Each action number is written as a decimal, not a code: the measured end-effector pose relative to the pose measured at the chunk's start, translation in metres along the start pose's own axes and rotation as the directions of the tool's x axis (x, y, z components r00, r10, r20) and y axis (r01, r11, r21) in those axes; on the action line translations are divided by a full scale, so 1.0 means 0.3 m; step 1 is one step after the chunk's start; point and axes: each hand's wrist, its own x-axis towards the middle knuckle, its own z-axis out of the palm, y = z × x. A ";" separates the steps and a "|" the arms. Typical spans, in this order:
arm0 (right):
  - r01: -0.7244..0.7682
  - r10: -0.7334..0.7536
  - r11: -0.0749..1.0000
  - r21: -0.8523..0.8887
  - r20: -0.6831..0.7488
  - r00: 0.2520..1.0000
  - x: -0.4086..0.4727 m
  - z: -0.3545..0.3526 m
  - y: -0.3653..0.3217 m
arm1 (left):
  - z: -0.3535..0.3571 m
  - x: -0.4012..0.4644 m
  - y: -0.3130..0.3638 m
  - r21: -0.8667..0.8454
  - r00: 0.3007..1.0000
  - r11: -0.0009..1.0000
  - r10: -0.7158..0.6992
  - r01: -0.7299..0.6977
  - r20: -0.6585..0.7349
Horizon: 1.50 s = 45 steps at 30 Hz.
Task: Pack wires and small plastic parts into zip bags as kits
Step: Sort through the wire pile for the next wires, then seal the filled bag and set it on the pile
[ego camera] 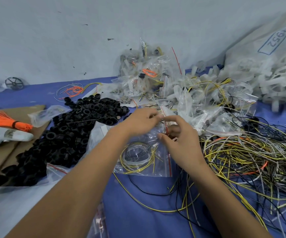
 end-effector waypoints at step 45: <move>-0.286 0.266 0.936 0.204 0.119 0.957 0.023 -0.020 0.020 | 0.107 -0.252 -0.131 -0.949 0.909 0.310 -0.408 0.053 -0.083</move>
